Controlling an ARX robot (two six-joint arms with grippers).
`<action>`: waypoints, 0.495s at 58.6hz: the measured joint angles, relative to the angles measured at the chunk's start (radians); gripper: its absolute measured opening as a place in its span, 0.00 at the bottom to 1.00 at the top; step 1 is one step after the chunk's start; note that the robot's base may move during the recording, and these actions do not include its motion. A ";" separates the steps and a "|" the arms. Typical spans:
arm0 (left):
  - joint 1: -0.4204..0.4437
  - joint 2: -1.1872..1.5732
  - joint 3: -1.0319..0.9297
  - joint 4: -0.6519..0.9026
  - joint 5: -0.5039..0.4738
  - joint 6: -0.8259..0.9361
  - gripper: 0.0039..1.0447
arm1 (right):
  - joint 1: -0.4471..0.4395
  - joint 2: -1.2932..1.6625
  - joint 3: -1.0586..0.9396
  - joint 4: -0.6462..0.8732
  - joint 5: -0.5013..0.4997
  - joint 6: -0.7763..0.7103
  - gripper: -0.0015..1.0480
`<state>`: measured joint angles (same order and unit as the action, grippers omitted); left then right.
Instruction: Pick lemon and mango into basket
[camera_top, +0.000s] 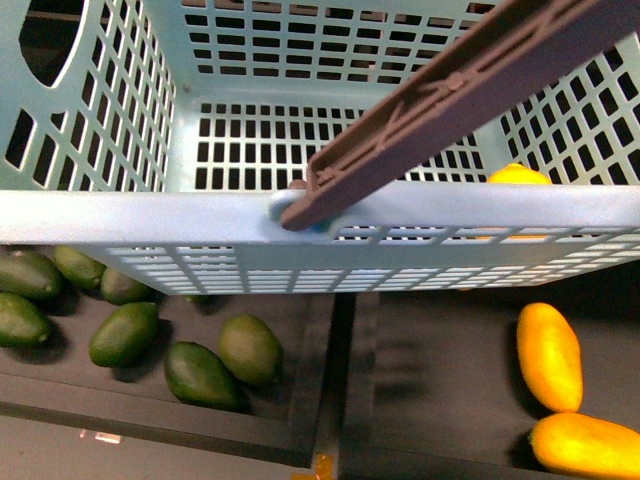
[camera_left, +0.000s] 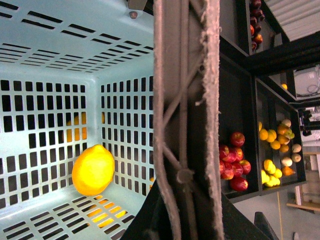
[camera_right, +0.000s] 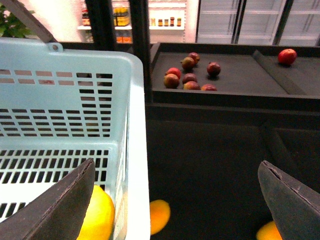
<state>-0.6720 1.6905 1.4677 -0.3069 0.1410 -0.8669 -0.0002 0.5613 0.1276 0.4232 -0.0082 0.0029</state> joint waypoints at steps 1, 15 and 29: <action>0.001 0.000 0.000 0.000 -0.001 -0.002 0.05 | 0.000 0.000 0.000 0.000 0.000 0.000 0.92; 0.009 0.000 0.000 0.000 -0.018 0.013 0.05 | 0.000 0.000 0.000 0.000 0.004 0.000 0.92; -0.006 0.000 0.000 0.000 0.015 0.003 0.05 | -0.152 0.250 0.221 -0.533 0.177 0.232 0.92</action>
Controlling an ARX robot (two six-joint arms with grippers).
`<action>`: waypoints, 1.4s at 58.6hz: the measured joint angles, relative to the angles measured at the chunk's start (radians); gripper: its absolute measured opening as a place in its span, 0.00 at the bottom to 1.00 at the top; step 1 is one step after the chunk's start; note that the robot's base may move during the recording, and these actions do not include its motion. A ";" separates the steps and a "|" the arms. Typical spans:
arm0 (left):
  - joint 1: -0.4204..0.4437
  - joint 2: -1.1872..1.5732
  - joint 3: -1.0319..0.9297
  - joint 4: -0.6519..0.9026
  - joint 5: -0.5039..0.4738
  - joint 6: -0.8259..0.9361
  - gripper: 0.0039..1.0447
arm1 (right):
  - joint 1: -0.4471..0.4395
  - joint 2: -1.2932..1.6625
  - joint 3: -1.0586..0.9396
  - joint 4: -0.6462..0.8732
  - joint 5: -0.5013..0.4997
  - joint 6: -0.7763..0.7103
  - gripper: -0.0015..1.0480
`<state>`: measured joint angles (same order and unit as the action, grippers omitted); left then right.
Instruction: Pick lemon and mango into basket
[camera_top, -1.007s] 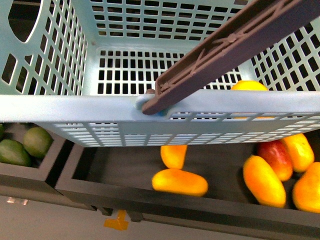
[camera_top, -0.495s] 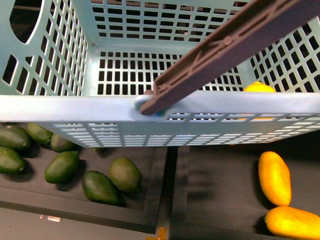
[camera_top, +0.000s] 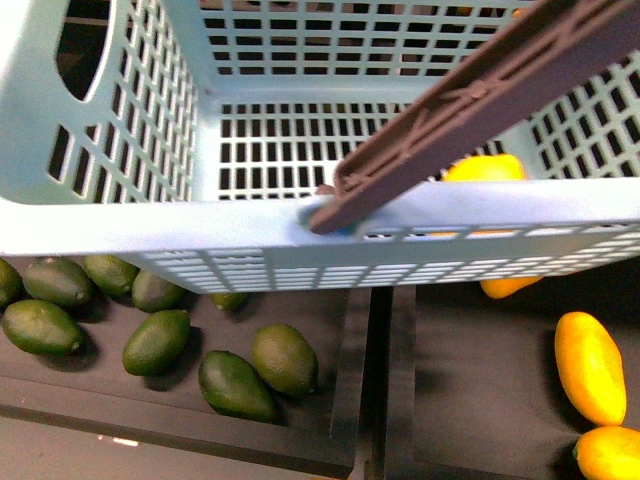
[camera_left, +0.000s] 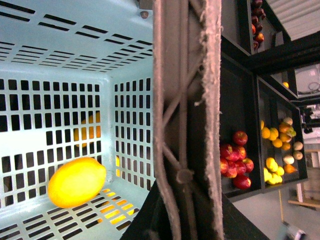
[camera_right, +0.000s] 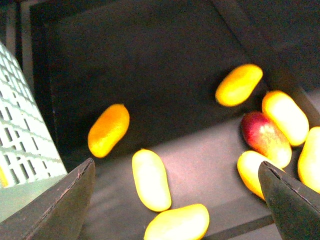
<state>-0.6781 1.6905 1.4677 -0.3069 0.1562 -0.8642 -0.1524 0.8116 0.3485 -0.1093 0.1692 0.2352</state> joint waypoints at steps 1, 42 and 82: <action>-0.001 0.000 0.000 0.000 0.000 -0.002 0.05 | -0.033 0.026 0.000 0.021 -0.033 -0.013 0.92; 0.001 0.000 0.000 0.000 -0.010 -0.008 0.05 | -0.229 1.339 0.178 0.734 -0.441 -0.650 0.92; 0.001 0.000 0.000 0.000 -0.014 -0.005 0.05 | -0.057 1.606 0.370 0.723 -0.422 -0.596 0.92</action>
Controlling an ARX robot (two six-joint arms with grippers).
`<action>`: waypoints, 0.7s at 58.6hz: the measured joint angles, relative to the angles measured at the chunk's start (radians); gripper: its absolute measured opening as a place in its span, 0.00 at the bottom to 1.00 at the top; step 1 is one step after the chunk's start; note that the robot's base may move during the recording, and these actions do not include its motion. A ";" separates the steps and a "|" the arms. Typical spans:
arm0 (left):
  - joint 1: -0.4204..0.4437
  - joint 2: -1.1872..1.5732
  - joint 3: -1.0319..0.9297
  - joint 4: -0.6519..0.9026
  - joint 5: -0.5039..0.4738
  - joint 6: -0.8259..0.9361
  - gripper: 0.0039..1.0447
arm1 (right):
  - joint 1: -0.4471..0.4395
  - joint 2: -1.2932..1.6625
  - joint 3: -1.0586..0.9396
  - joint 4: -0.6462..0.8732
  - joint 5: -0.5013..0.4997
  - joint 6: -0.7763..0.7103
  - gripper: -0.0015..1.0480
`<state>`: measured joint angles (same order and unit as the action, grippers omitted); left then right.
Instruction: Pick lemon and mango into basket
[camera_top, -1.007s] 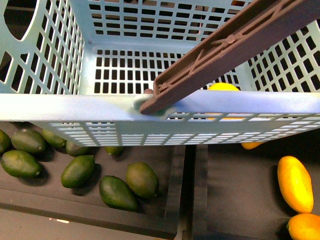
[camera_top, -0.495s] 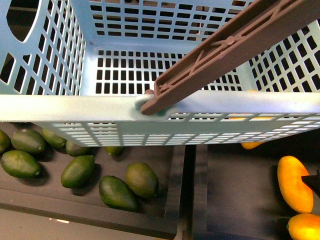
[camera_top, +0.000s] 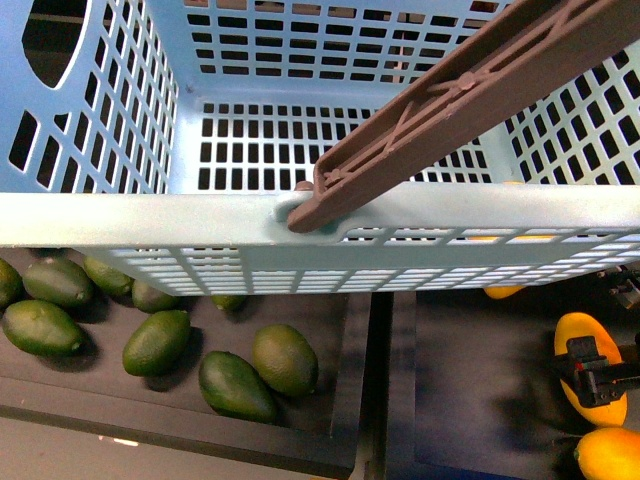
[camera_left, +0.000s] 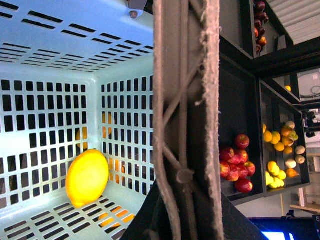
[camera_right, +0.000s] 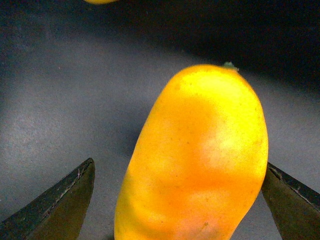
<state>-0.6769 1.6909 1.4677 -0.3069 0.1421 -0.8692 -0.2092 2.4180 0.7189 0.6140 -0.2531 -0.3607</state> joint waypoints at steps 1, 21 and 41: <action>0.000 0.000 0.000 0.000 0.000 0.000 0.05 | 0.000 0.005 0.000 0.000 0.002 0.001 0.92; 0.000 0.000 0.000 0.000 -0.001 0.000 0.05 | -0.014 0.045 0.002 -0.019 0.023 0.006 0.90; 0.000 0.000 0.000 0.000 -0.002 0.000 0.05 | -0.031 0.034 -0.005 -0.004 0.005 0.097 0.55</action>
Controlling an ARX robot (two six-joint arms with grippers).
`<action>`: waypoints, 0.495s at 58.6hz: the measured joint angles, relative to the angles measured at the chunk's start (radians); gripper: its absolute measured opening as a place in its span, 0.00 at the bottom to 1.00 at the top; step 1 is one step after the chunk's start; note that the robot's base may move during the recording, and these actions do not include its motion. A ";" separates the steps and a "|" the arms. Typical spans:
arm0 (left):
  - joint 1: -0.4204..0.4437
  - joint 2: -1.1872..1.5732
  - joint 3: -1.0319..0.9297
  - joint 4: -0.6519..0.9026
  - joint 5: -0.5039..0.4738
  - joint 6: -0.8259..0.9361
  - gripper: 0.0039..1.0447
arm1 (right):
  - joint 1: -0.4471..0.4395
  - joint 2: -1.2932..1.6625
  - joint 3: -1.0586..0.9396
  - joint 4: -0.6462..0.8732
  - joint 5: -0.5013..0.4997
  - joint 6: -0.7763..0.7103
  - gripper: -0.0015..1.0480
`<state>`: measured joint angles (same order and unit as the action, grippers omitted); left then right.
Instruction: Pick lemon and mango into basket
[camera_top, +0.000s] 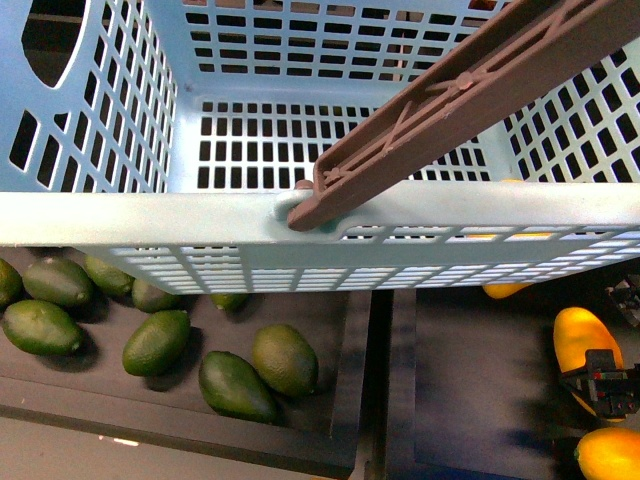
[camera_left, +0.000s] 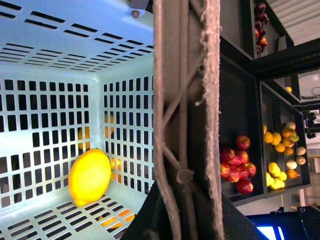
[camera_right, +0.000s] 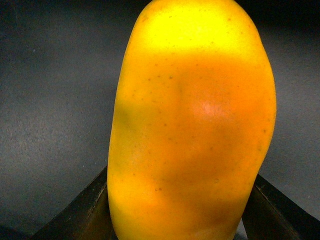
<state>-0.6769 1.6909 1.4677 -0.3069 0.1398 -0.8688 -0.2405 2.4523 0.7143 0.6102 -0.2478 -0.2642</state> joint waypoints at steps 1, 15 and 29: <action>0.000 0.000 0.000 0.000 0.000 0.000 0.05 | -0.002 -0.002 -0.001 0.002 0.000 0.006 0.55; 0.000 0.000 0.000 0.000 0.002 0.000 0.05 | -0.061 -0.089 -0.024 0.017 -0.015 0.073 0.55; 0.000 0.000 0.000 0.000 0.002 0.000 0.05 | -0.209 -0.463 -0.130 0.006 -0.071 0.090 0.55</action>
<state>-0.6769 1.6909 1.4677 -0.3069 0.1413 -0.8692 -0.4496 1.9888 0.5846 0.6167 -0.3183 -0.1738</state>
